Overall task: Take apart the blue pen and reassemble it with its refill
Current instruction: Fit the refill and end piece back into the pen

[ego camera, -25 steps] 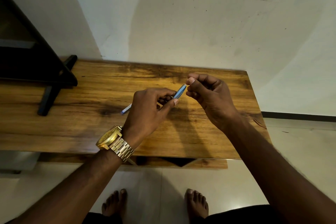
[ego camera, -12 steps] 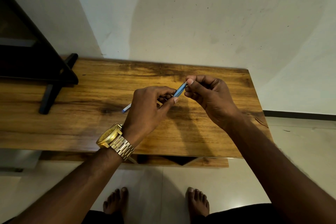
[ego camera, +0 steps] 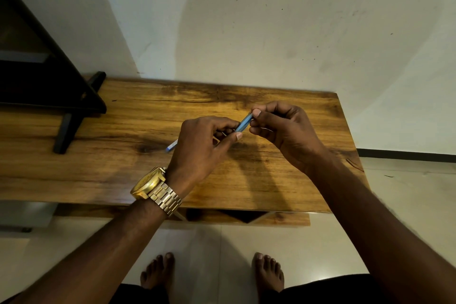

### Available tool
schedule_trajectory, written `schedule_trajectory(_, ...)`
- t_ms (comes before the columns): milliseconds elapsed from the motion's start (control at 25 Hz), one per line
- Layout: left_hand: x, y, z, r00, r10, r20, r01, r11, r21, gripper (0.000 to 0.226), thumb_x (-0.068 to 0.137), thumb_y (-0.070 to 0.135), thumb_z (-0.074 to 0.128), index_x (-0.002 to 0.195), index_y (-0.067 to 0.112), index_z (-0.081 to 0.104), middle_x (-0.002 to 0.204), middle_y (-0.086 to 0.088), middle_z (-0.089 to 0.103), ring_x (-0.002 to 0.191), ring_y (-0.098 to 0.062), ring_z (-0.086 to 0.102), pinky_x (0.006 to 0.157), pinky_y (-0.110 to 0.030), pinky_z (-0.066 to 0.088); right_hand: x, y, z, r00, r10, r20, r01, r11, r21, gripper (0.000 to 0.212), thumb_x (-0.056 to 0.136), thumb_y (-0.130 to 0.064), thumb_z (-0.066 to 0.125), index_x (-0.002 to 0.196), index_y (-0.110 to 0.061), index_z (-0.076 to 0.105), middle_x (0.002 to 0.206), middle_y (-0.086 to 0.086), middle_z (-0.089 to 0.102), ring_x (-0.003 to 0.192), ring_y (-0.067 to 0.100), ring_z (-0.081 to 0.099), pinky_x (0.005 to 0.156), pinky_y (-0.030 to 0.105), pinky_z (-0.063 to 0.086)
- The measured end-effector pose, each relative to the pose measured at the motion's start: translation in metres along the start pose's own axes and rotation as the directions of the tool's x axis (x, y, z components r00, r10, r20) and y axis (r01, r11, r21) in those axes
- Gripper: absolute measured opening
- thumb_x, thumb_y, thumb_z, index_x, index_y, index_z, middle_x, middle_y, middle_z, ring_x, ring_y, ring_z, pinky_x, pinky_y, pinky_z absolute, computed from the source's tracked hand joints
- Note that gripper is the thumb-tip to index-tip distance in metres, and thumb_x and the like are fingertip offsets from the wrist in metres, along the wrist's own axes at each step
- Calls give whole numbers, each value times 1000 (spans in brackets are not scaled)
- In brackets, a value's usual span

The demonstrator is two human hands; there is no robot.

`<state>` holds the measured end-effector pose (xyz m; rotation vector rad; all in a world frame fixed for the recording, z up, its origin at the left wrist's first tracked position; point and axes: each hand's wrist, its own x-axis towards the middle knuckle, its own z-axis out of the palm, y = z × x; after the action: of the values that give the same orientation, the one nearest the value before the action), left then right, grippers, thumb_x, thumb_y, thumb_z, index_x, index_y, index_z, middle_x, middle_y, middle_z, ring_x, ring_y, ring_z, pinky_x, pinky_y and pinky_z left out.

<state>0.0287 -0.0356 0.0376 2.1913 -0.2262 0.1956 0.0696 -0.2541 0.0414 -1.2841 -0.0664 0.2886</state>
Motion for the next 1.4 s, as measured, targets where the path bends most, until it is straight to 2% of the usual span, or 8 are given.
schedule_trajectory(280, 1, -2, -8, 998, -35, -61, 31, 997, -68, 22, 94, 32, 82, 116, 36, 83, 90, 28, 76, 92, 7, 74, 71, -11, 59, 10, 7, 6, 997, 1, -72, 8, 992, 129, 10, 100, -12, 76, 103, -13, 85, 102, 12, 82, 90, 20, 78, 86, 33, 65)
schedule_trajectory(360, 3, -4, -12, 994, -70, -84, 64, 995, -73, 21, 94, 33, 82, 115, 36, 84, 88, 28, 76, 90, 9, 73, 71, -10, 59, 13, 14, 2, 979, -58, -195, 21, 982, -187, 8, 99, -19, 77, 99, -16, 85, 100, 6, 83, 87, 15, 78, 84, 34, 65)
schedule_trajectory(440, 5, -7, -16, 987, -115, -111, 105, 990, -92, 18, 93, 35, 83, 112, 34, 84, 88, 25, 77, 88, 10, 73, 70, -9, 59, 15, 27, 0, 962, -199, -188, -4, 678, -735, 8, 97, -25, 80, 103, -23, 85, 97, -6, 84, 81, 3, 75, 83, 22, 63)
schedule_trajectory(520, 6, -10, -19, 979, -148, -138, 135, 986, -99, 16, 92, 37, 84, 108, 33, 84, 88, 22, 78, 86, 11, 73, 70, -9, 58, 16, 41, 8, 973, -228, -23, 64, 370, -927, 17, 95, -22, 81, 111, -22, 84, 100, -7, 83, 76, -7, 66, 76, 4, 50)
schedule_trajectory(1040, 5, -15, -25, 975, -166, -151, 150, 982, -114, 14, 91, 38, 85, 104, 33, 82, 86, 23, 76, 84, 12, 73, 68, -6, 56, 24, 56, 29, 973, -191, 130, 134, 10, -991, 19, 105, -19, 68, 118, -8, 75, 114, 13, 69, 106, 29, 65, 86, 43, 56)
schedule_trajectory(1120, 5, -14, -23, 978, -151, -143, 136, 985, -108, 14, 91, 36, 85, 104, 32, 82, 86, 22, 77, 84, 11, 73, 67, -6, 55, 24, 45, 26, 947, -322, 5, 78, 214, -974, 13, 104, -22, 70, 108, -11, 77, 101, 4, 75, 91, 18, 70, 81, 35, 55)
schedule_trajectory(1240, 3, -12, -18, 985, -125, -117, 113, 989, -99, 16, 91, 33, 86, 106, 30, 83, 84, 22, 77, 82, 9, 74, 64, -5, 53, 21, 22, 22, 901, -303, -312, 78, 818, -571, 18, 107, -25, 67, 104, -10, 75, 88, -5, 78, 76, 8, 74, 73, 25, 59)
schedule_trajectory(1400, 2, -8, -9, 993, -93, -73, 86, 992, -91, 17, 90, 31, 86, 107, 33, 84, 83, 22, 77, 81, 7, 74, 63, -5, 51, 11, 6, 16, 950, -229, -214, 178, 956, -233, 18, 110, -16, 63, 110, -1, 73, 97, 4, 78, 89, 17, 74, 83, 33, 63)
